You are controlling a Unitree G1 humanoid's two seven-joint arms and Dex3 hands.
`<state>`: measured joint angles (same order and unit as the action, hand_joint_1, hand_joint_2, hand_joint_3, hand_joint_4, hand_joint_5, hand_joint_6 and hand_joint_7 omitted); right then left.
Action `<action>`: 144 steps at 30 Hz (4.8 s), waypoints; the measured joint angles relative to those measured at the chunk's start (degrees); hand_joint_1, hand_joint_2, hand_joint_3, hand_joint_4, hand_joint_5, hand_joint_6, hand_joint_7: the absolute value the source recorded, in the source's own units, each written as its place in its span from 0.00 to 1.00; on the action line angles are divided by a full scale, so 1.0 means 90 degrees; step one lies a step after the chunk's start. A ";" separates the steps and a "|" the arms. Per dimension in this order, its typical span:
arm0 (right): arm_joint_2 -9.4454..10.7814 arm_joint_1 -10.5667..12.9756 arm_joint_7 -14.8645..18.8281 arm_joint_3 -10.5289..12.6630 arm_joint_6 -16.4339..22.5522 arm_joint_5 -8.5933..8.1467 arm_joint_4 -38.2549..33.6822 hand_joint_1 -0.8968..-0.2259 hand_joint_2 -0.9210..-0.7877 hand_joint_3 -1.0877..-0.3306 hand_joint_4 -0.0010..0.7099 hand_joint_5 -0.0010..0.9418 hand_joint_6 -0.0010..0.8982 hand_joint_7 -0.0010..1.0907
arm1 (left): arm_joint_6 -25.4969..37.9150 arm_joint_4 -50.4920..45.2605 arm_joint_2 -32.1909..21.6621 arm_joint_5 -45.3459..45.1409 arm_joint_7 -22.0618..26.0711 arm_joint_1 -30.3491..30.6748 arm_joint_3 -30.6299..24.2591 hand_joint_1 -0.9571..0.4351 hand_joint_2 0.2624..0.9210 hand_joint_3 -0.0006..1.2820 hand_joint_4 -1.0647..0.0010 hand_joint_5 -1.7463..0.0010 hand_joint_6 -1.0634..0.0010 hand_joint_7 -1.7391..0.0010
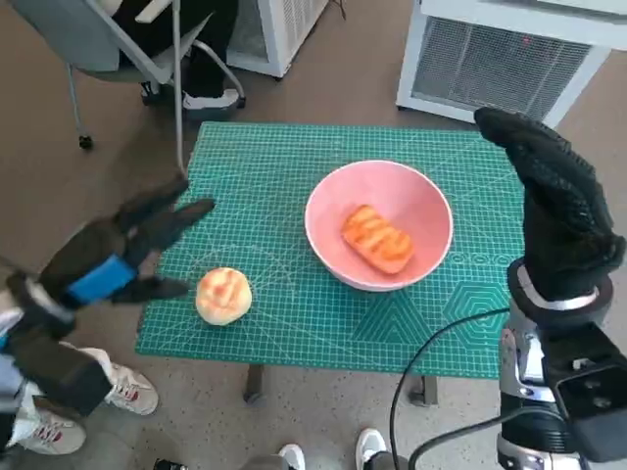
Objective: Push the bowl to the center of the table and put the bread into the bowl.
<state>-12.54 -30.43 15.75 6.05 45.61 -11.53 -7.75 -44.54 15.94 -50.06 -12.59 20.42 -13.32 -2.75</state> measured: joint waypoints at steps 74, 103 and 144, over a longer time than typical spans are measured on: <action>-0.0098 -0.0155 0.0310 0.0061 -0.0187 0.0011 -0.0107 0.49 0.00 0.46 0.41 0.00 0.00 0.60 | 0.1739 -0.0646 0.1914 -0.0110 -0.0543 -0.1666 0.0639 0.69 1.00 0.09 0.43 0.28 0.43 0.32; -0.0078 -0.0350 0.0308 0.0018 0.0012 0.0070 -0.0374 0.52 0.00 0.44 0.39 0.00 0.00 0.55 | 0.3569 0.2637 0.3856 -0.1387 0.1675 -0.5134 0.2976 0.44 1.00 0.02 0.77 0.98 0.81 0.77; -0.0018 -0.0411 -0.0367 0.0135 -0.0226 0.0543 -0.0306 0.51 0.00 0.43 0.41 0.01 0.00 0.59 | -0.0011 0.2886 0.4790 0.0646 -0.1633 -0.3790 0.0978 0.38 1.00 0.23 0.70 0.96 0.82 0.76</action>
<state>-12.70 -34.13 12.44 7.26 43.58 -6.64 -10.50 -44.64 41.92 -6.95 -6.77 5.72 -47.43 6.05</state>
